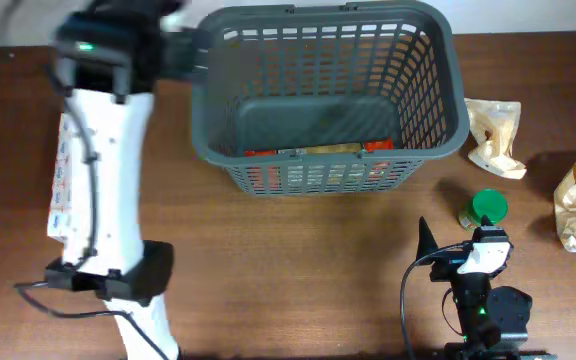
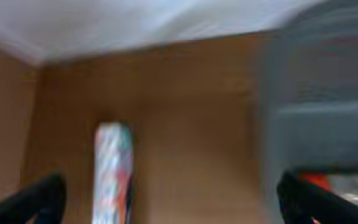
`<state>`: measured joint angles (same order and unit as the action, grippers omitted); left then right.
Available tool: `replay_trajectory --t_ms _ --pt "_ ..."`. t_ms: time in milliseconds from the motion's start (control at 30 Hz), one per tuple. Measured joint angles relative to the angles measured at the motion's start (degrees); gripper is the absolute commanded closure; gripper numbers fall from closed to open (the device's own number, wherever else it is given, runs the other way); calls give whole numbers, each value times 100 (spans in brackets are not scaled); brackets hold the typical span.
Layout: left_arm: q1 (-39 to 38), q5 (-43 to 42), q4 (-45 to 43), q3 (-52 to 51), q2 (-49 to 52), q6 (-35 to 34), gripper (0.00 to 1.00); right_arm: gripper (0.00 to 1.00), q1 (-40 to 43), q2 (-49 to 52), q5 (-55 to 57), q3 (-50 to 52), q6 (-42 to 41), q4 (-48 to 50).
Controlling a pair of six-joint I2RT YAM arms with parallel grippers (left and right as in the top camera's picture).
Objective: Pack container
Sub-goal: 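Release the spaghetti into the basket and withdraw the left gripper, then grasp the Kleenex tissue multipack with the left gripper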
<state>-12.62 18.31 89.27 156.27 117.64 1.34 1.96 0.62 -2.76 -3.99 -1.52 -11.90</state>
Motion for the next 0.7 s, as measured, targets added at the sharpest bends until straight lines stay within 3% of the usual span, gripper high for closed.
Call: replay_trajectory --t_ms 67,133,300,500,700 --pt "772 225 455 0 0 -763 1 1 0 2 2 0 -2 -2" --pt "1309 304 658 0 0 -1073 1 1 0 0 2 0 2 0" --pt "2146 348 721 -98 0 -1298 1 1 0 0 2 0 0 0" --pt "2669 184 433 -918 -11 -1150 1 1 0 2 2 0 -2 0" --pt "2949 -275 -595 -2597 -7 -308 1 1 0 0 2 0 0 2"
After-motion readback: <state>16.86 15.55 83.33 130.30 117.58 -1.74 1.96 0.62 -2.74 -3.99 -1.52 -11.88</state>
